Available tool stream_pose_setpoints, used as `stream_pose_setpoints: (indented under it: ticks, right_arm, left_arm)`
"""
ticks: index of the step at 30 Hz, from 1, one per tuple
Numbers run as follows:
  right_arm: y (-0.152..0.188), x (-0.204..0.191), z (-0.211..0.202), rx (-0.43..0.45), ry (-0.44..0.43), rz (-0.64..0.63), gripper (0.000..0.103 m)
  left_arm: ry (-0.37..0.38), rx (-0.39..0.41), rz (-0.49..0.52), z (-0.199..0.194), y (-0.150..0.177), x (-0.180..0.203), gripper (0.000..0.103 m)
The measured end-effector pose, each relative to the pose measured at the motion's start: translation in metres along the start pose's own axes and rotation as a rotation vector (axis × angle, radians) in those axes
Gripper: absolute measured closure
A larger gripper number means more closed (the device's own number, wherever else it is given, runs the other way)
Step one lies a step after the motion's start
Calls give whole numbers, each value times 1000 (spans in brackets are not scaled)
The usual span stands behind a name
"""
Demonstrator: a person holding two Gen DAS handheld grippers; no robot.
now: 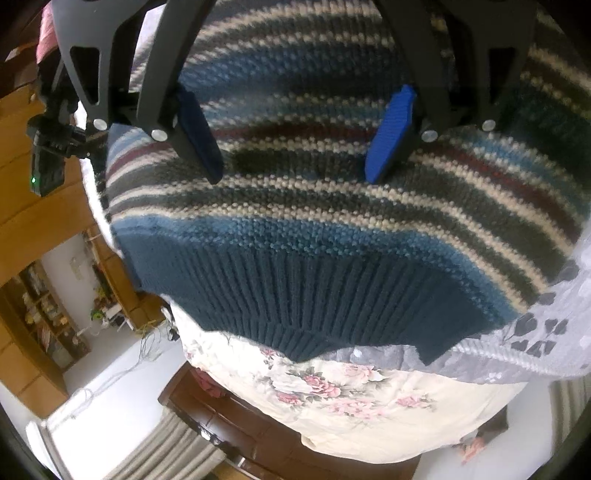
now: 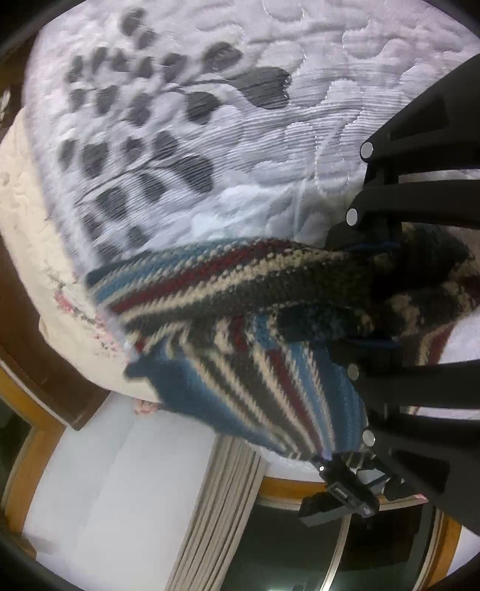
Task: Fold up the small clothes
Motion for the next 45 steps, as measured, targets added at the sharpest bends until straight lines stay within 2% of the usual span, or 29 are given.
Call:
stream_pose_setpoints:
  ticks: [3, 8, 13, 19, 22, 26, 30, 33, 35, 36, 37, 38, 42, 45]
  right_arm:
    - [-2, -32, -22, 43, -32, -46, 70]
    - [-1, -122, -39, 78, -61, -208, 71]
    - [9, -206, -18, 46, -63, -373, 71]
    - [37, -266, 33, -39, -16, -526, 71]
    - [54, -276, 64, -104, 19, -576, 71]
    - [73, -268, 107, -178, 63, -581, 71]
    - [75, -249, 125, -198, 73, -578, 68]
    - [78, -246, 129, -203, 54, -569, 61]
    - [80, -250, 129, -209, 21, -571, 47]
    - [81, -252, 128, -214, -11, -569, 43]
    - [83, -254, 124, -220, -51, -565, 34]
    - [84, -256, 120, -223, -82, -559, 31]
    - [82, -259, 85, -194, -161, -530, 31]
    - [73, -249, 54, -147, -148, -503, 31]
  left_arm:
    - [35, 26, -32, -17, 1, -2, 25]
    - [47, 54, -37, -40, 4, -5, 25]
    - [63, 79, -63, -55, 8, -14, 25]
    - [94, 102, -126, -66, 11, -32, 24]
    - [96, 109, -144, -70, 12, -40, 24]
    - [109, 111, -171, -72, 12, -49, 25]
    - [123, 106, -183, -71, 13, -51, 25]
    - [142, 100, -193, -68, 12, -52, 25]
    - [168, 94, -203, -65, 9, -49, 25]
    - [183, 90, -206, -62, 8, -46, 25]
    - [195, 86, -206, -60, 6, -43, 25]
    - [206, 81, -204, -58, 5, -40, 25]
    - [226, 54, -185, -46, 1, -27, 24]
    - [251, 39, -193, -38, -2, -20, 24]
Point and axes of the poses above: each gripper's, at about its wrist camera, not at the fingertips, and z roughly the way its jaws point, x to its right, y to its underside, the point moved 3 cm from there along z, roughly the way its jaws point, and after that the axes turned 6 degrees about z, right-handed, at the moved point
